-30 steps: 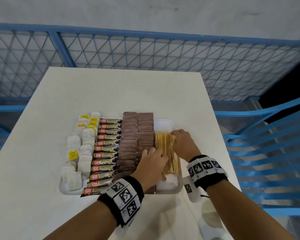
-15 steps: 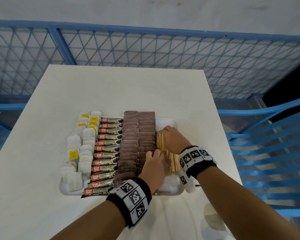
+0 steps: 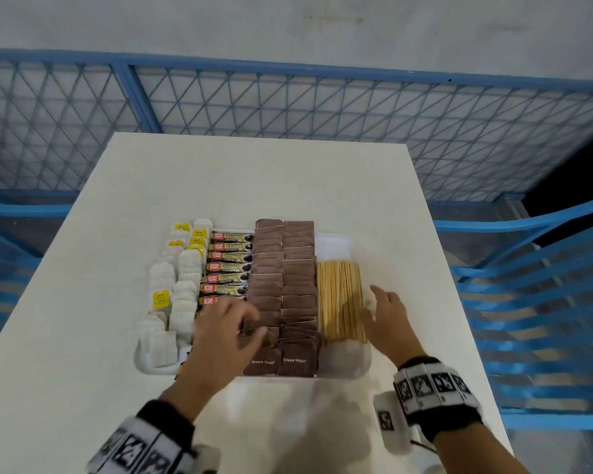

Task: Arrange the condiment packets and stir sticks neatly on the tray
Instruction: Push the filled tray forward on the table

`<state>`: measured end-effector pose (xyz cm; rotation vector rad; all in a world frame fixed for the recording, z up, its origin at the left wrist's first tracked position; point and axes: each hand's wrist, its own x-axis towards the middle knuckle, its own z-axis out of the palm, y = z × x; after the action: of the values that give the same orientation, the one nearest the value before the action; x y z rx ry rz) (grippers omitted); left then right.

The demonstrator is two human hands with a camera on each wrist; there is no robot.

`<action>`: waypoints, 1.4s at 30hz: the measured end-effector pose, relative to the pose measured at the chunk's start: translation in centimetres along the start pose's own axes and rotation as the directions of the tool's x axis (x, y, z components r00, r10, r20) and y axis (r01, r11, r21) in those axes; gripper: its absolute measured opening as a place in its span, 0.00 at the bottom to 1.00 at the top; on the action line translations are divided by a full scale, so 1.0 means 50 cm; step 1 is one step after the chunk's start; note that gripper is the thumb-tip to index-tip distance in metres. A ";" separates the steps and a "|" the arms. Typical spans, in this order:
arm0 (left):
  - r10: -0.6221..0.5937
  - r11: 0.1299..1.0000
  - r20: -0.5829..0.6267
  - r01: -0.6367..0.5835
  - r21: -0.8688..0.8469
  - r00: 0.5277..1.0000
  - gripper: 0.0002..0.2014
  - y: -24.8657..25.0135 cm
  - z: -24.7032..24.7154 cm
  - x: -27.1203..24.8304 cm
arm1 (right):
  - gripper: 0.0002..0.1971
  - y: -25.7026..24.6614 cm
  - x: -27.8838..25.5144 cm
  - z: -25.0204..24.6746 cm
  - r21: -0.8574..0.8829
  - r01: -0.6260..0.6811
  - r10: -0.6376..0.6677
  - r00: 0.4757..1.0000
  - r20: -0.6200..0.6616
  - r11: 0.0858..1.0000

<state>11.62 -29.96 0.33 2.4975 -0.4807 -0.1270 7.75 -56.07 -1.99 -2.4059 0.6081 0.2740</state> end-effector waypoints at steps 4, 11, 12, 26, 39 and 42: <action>-0.292 0.952 -0.253 0.306 0.015 0.922 0.18 -0.105 -0.056 -0.074 | 0.26 0.045 -0.057 0.040 -0.037 -0.097 0.098 0.994 0.054 0.995; -0.549 0.835 -0.038 0.550 0.020 0.835 0.55 -0.242 -0.075 -0.146 | 0.43 0.051 -0.109 0.063 -0.022 -0.015 0.018 0.990 0.143 1.000; -0.555 0.831 0.030 0.556 -0.036 0.831 0.54 -0.240 -0.076 -0.143 | 0.44 0.048 -0.110 0.066 -0.058 0.006 0.002 0.992 0.130 0.998; -0.454 0.879 0.062 0.458 -0.129 0.889 0.27 -0.281 -0.083 -0.103 | 0.39 0.007 -0.095 0.072 -0.104 0.070 -0.059 0.993 0.101 0.992; -0.391 0.919 -0.080 0.384 -0.088 0.917 0.17 -0.352 -0.150 -0.001 | 0.39 -0.131 0.012 0.088 -0.036 0.069 -0.066 0.994 0.082 0.997; -0.394 0.918 -0.105 0.385 -0.095 0.913 0.16 -0.367 -0.158 0.038 | 0.43 -0.157 0.047 0.093 -0.015 0.049 -0.048 0.996 0.082 0.999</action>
<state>20.62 -12.45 -3.53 2.4809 0.0791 -0.1421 13.40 -48.57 -2.22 -2.4095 0.5118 0.3558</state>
